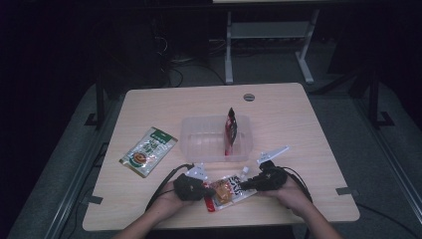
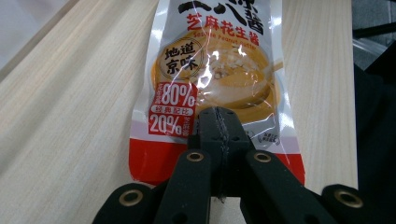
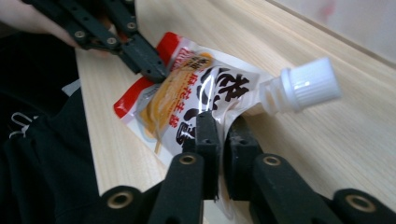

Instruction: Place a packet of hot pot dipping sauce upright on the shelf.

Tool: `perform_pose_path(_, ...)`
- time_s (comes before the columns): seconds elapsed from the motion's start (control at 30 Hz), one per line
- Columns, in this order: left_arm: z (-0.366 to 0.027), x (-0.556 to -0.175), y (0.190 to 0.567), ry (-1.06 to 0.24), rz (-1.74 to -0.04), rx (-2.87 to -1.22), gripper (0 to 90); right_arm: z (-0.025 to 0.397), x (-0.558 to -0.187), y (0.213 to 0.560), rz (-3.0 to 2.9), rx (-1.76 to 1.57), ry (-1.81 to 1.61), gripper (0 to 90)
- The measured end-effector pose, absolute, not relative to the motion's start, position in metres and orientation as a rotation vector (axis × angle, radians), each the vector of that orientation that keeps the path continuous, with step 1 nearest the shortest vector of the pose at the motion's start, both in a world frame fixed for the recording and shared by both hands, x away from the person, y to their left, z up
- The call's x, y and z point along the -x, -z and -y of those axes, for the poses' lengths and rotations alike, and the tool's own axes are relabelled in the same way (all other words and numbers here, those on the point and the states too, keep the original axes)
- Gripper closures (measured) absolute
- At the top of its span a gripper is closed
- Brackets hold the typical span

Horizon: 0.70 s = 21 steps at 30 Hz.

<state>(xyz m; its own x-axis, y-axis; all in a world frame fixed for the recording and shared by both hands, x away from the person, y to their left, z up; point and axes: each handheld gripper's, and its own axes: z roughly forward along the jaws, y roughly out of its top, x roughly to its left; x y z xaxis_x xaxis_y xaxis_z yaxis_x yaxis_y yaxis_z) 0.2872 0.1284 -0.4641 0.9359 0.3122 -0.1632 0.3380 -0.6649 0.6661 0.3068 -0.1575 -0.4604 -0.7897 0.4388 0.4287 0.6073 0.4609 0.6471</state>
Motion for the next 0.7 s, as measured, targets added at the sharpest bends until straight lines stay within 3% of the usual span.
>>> perform_pose_path(0.17, -0.131, -0.287, 0.463, 0.048, -0.438, -2.348, 89.5, 0.156, -0.303, 0.455, 2.505, 0.835, 1.254, 89.2)
perform_pose_path(0.7, -0.151, -0.291, 0.446, 0.05, -0.458, -2.235, 65.4, 0.152, -0.295, 0.431, 2.392, 0.686, 1.42, 89.9)
